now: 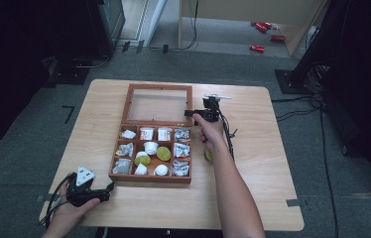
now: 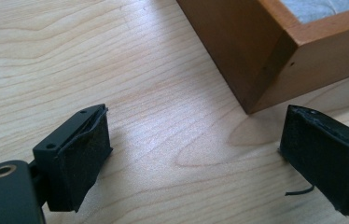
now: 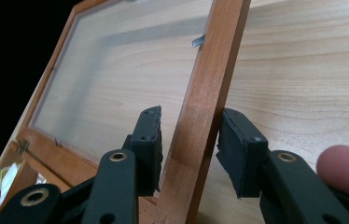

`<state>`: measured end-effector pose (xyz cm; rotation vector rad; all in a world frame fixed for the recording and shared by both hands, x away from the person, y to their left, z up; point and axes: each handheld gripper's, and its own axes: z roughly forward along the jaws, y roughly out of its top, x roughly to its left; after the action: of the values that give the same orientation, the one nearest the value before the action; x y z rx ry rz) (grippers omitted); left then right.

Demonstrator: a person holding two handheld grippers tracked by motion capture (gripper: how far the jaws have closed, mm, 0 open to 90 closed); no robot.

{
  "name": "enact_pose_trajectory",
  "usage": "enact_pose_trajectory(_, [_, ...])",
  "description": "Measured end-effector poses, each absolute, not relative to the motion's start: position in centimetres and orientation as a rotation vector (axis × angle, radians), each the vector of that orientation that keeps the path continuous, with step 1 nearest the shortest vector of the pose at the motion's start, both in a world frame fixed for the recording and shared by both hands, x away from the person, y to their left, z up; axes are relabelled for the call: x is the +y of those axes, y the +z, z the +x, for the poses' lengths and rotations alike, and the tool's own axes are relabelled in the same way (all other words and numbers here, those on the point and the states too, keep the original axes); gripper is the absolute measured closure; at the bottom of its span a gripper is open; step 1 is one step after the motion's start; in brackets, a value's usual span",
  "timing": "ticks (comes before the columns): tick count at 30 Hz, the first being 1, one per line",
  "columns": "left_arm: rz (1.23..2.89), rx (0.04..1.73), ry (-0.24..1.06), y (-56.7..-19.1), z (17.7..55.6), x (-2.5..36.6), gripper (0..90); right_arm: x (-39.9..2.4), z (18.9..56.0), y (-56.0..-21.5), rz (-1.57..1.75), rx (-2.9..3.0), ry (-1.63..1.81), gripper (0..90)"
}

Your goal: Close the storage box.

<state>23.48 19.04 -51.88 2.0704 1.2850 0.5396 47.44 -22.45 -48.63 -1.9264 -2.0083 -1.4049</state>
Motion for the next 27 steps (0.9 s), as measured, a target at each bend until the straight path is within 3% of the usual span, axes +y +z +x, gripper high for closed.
enact_pose_trajectory(11, [2.071, 1.287, 0.542, -51.9, 23.6, 18.7, 9.0, -23.0, 46.2, -47.2, -1.837, -2.094, -1.53, 71.8])
enact_pose_trajectory(27, [2.081, 1.263, 0.531, -51.9, 23.8, 18.2, 8.9, -22.5, 43.6, -46.1, -1.72, -2.343, -1.66, 72.0])
